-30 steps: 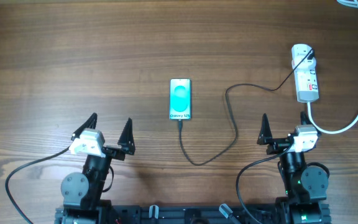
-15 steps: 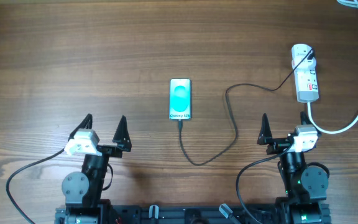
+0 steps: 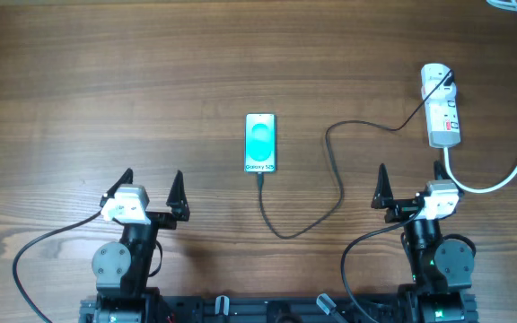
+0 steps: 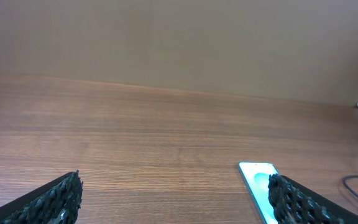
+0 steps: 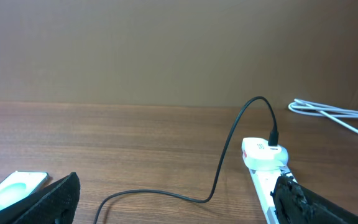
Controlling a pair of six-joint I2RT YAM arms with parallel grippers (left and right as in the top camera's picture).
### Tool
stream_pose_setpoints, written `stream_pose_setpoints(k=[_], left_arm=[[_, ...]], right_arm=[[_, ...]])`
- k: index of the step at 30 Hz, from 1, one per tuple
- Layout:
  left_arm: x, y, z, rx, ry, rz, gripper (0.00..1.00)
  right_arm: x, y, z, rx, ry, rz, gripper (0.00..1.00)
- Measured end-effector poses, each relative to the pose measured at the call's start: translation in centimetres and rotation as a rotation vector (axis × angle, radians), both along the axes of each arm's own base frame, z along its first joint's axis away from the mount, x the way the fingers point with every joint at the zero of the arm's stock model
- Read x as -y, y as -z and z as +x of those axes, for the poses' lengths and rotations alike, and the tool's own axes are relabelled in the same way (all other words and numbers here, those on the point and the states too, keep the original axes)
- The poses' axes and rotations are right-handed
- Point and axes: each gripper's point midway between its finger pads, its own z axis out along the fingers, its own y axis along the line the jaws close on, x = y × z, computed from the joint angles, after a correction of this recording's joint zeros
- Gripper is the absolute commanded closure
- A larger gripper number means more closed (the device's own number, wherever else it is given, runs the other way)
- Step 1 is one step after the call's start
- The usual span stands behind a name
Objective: Plug charger to phone and switch on socket
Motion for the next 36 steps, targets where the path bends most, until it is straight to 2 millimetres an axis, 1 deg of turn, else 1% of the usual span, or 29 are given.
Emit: stream_pose_setpoints(k=[6, 11, 14, 21, 28, 36], left_arm=[[-0.7, 0.1, 0.1, 0.000, -0.037, 0.042, 0.00], [-0.7, 0.1, 0.1, 0.006, -0.033, 0.112, 0.00], [-0.7, 0.1, 0.1, 0.007, -0.033, 0.126, 0.00], [-0.8, 0.1, 0.1, 0.007, -0.036, 0.129, 0.00], [-2.2, 0.2, 0.1, -0.002, -0.123, 0.089, 0.00], [-2.3, 0.2, 0.1, -0.002, -0.127, 0.092, 0.00]], right_arm=[[0.0, 0.0, 0.0, 0.000, 0.000, 0.000, 0.00], [0.0, 0.0, 0.0, 0.000, 0.000, 0.000, 0.00], [0.0, 0.0, 0.0, 0.000, 0.000, 0.000, 0.00], [0.0, 0.0, 0.0, 0.000, 0.000, 0.000, 0.00], [0.0, 0.0, 0.0, 0.000, 0.000, 0.000, 0.00], [0.0, 0.0, 0.0, 0.000, 0.000, 0.000, 0.00]])
